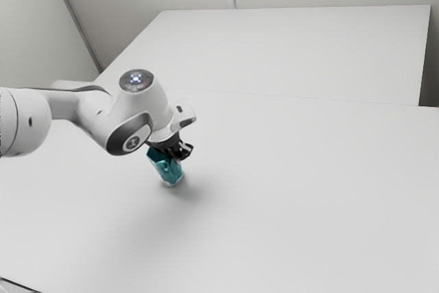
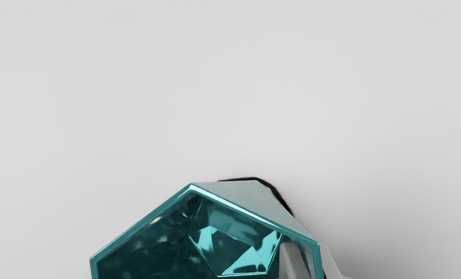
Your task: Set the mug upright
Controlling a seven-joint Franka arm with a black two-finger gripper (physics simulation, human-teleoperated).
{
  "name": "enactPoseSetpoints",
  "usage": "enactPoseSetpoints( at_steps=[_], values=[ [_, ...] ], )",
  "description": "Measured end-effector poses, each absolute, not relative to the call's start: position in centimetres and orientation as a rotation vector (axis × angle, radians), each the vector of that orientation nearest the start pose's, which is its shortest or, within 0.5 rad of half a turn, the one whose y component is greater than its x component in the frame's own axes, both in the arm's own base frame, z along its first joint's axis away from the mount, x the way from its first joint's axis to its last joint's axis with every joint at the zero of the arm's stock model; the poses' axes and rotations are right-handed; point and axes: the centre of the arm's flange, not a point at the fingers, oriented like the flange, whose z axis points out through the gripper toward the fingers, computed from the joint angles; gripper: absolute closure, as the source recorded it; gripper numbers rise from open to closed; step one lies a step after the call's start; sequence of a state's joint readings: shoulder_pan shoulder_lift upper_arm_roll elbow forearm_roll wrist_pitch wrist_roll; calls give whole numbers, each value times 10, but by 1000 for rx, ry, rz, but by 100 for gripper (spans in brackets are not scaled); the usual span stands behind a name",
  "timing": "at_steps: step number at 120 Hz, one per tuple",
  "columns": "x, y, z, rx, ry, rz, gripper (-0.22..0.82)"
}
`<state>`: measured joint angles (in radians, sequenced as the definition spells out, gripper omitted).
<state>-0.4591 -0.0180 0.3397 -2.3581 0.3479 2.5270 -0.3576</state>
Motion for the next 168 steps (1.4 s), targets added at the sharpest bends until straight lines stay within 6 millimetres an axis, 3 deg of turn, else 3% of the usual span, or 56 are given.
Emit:
enactPoseSetpoints(
  at_steps=[28,48,60,79,109,132,149,168],
  values=[
    [513,-74,345,-2957,26,-353,77],
    [513,-80,349,-2966,28,-372,44],
    [516,-85,361,-2971,32,-410,28],
    [531,-88,400,-2985,-8,-472,14],
    [569,-76,509,-3042,-212,-324,5],
    [568,-65,548,-3048,-194,-164,3],
    [567,-57,597,-3052,-154,-169,2],
    [564,-48,636,-3048,-98,-192,2]
  ],
)
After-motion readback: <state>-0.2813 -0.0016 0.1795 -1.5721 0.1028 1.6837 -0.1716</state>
